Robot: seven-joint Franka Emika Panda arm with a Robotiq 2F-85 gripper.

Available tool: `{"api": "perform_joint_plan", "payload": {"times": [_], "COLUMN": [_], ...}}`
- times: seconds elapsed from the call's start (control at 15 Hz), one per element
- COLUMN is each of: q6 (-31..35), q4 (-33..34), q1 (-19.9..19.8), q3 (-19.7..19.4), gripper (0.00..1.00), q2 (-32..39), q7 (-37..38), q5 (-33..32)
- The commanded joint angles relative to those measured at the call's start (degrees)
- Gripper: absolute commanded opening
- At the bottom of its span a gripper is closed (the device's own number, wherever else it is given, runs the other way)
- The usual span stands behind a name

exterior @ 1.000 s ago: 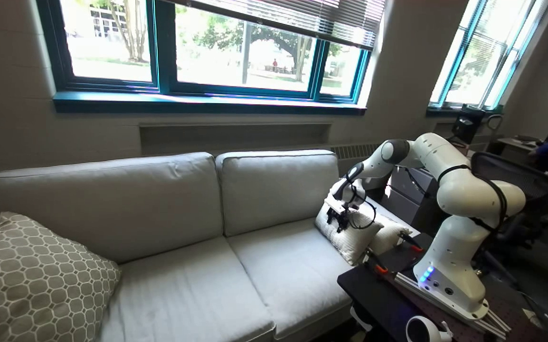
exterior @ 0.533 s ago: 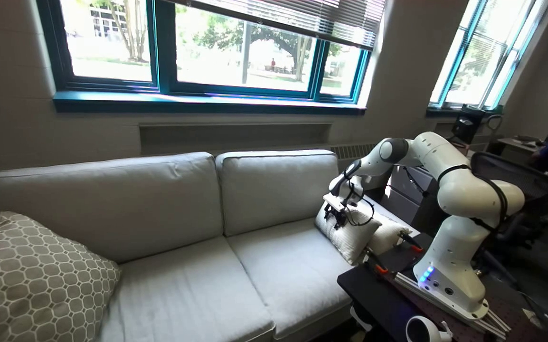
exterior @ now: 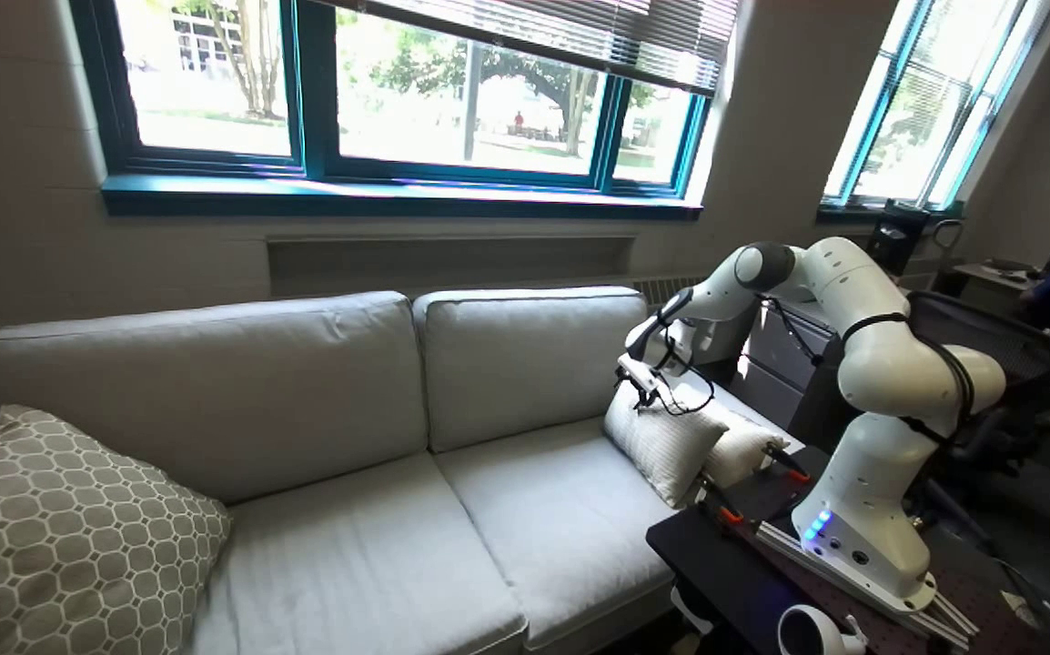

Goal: Stack the pillows at the edge of the sofa.

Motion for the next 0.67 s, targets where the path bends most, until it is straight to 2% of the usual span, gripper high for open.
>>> {"api": "perform_joint_plan", "payload": {"times": [0.0, 0.33, 0.47, 0.6], "q6": [9.12, 18.59, 20.52, 21.92], "q4": [-8.43, -14.94, -17.45, -19.75], "q1": [-6.35, -16.69, -19.28, -20.26], "q3": [9.07, 22.41, 24.86, 25.06], "gripper": [1.00, 1.00, 1.00, 1.00], "q2": [-4.94, -4.37, -4.12, -4.38], "q7": [-11.69, -19.13, -18.89, -18.95], "q5": [1.56, -6.46, -10.84, -15.01]}}
